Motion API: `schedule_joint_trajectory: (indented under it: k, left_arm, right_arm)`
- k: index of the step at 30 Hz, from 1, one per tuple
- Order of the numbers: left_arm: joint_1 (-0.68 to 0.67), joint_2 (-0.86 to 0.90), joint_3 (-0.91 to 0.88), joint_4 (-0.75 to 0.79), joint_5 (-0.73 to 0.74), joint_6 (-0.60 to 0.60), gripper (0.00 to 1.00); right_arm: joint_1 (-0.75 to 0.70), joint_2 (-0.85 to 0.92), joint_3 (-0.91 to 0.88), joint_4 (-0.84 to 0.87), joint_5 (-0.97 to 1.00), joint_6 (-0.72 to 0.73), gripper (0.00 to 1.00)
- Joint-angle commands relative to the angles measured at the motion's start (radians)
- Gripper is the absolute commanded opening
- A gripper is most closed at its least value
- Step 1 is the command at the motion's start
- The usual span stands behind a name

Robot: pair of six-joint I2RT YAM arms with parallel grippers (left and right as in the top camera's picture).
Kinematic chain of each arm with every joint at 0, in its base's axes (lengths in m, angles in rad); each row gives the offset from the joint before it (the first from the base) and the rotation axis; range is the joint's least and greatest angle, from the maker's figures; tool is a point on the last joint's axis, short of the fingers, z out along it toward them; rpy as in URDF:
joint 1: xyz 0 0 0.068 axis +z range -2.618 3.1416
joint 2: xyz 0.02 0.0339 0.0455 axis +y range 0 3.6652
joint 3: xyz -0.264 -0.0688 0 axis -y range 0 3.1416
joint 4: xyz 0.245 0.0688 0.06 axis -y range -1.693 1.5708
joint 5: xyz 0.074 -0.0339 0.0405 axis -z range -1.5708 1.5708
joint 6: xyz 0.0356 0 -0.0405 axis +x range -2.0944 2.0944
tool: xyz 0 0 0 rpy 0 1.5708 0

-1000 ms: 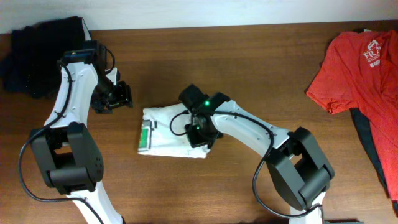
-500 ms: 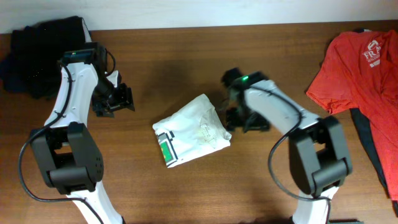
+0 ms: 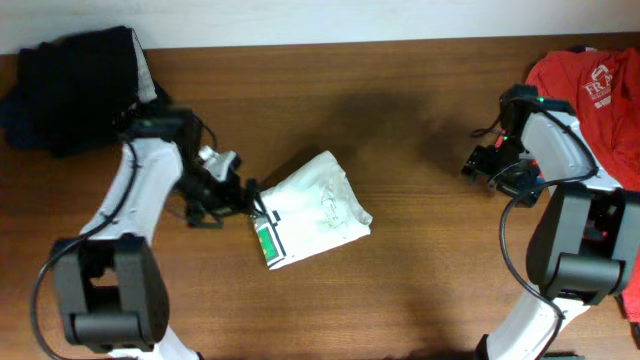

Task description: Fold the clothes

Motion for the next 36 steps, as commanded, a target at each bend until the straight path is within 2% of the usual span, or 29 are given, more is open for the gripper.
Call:
schedule_joint_trajectory:
  k: [1,4,8,10,11,12,15,16,18,21,24,26,29,31,36]
  left_arm:
    - [-0.005,0.002,-0.179,0.197,0.148,-0.039,0.99]
    - [-0.005,0.002,-0.309,0.394,0.147,-0.138,0.96]
    - [-0.005,0.002,-0.411,0.54,0.25,-0.143,0.94]
    - [-0.008,0.002,-0.467,0.603,0.269,-0.183,0.89]
    - [-0.018,0.002,-0.49,0.642,0.27,-0.2,0.82]
    - [-0.027,0.002,-0.502,0.666,0.269,-0.211,0.79]
    - [-0.064,0.002,-0.51,0.732,0.192,-0.296,0.54]
    - [-0.072,0.002,-0.51,0.751,0.143,-0.328,0.4]
    - [-0.066,0.002,-0.482,0.753,0.067,-0.386,0.01]
    - [-0.052,0.002,-0.341,0.713,-0.054,-0.354,0.01]
    - [-0.053,0.002,-0.162,0.674,-0.203,-0.198,0.01]
    - [-0.052,0.002,-0.06,0.691,-0.409,-0.172,0.0]
    - [-0.034,0.002,0.006,0.775,-0.563,-0.02,0.01]
    - [-0.004,0.005,0.009,0.91,-0.63,0.055,0.0]
    - [0.082,0.005,0.009,1.119,-0.653,0.069,0.01]
  right_arm:
    - [-0.027,0.0,0.016,0.015,-0.002,-0.006,0.99]
    - [-0.027,0.0,0.016,0.035,-0.002,-0.006,0.99]
    - [-0.027,0.0,0.016,0.045,-0.002,-0.006,0.99]
    - [-0.027,0.0,0.016,0.045,-0.002,-0.006,0.99]
    - [-0.027,0.0,0.016,0.045,-0.002,-0.006,0.99]
    - [-0.027,0.0,0.016,0.045,-0.002,-0.006,0.99]
    - [-0.027,0.0,0.016,0.045,-0.002,-0.006,0.99]
    - [-0.027,0.0,0.016,0.045,-0.002,-0.006,0.99]
    - [-0.027,0.0,0.016,0.045,-0.002,-0.006,0.99]
    - [-0.027,0.0,0.016,0.045,-0.002,-0.006,0.99]
    - [-0.027,0.0,0.016,0.045,-0.002,-0.006,0.99]
    - [-0.027,0.0,0.016,0.045,-0.002,-0.006,0.99]
    - [-0.027,0.0,0.016,0.045,-0.002,-0.006,0.99]
    - [-0.027,0.0,0.016,0.045,-0.002,-0.006,0.99]
    - [-0.027,0.0,0.016,0.045,-0.002,-0.006,0.99]
